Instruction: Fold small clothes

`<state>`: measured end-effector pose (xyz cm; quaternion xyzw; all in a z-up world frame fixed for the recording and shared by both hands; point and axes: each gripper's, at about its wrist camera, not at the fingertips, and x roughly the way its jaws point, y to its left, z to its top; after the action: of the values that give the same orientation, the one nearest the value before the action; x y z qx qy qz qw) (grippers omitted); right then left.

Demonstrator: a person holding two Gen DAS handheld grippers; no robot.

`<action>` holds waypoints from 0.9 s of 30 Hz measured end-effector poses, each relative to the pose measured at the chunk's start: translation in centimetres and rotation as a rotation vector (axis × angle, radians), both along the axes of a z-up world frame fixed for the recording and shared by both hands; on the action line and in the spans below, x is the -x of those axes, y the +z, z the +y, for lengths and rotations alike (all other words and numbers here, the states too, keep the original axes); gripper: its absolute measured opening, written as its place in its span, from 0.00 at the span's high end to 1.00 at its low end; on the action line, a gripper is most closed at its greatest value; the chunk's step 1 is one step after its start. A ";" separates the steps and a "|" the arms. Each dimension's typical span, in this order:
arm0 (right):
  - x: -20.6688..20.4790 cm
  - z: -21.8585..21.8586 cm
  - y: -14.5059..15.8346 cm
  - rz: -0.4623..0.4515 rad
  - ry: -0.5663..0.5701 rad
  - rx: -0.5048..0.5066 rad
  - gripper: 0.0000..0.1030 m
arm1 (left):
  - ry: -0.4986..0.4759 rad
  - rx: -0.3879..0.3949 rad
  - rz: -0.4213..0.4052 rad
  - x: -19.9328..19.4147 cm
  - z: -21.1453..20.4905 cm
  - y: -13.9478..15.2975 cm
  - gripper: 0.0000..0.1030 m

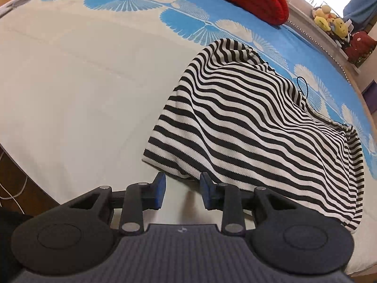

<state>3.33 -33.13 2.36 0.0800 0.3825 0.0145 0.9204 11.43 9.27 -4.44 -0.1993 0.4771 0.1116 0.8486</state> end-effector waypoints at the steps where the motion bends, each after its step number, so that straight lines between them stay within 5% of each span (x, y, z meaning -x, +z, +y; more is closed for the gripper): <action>1: 0.0 0.0 0.0 0.000 0.001 0.001 0.31 | 0.007 0.015 0.003 -0.1 0.2 -0.1 0.63; 4: 0.0 0.2 -0.1 0.000 0.004 0.004 0.31 | 0.059 0.110 0.005 -0.3 1.6 -0.6 0.45; 10: 0.0 0.1 -0.1 0.004 0.002 0.007 0.31 | 0.180 0.320 0.051 -1.1 4.3 -2.9 0.43; 22: 0.5 -0.1 -0.8 0.025 -0.004 0.041 0.31 | 0.240 0.392 0.016 -3.1 4.6 -3.9 0.43; 25: 0.4 0.4 -1.1 0.032 0.006 0.067 0.31 | 0.254 0.400 0.025 -3.3 4.9 -4.0 0.48; 27: 0.4 0.9 -1.2 0.032 0.008 0.092 0.31 | 0.252 0.393 0.033 -3.3 5.1 -4.0 0.68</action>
<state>2.90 -32.26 1.21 0.0360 0.3979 -0.0006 0.9167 14.72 14.34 -8.46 -0.4172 0.4747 0.1250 0.7649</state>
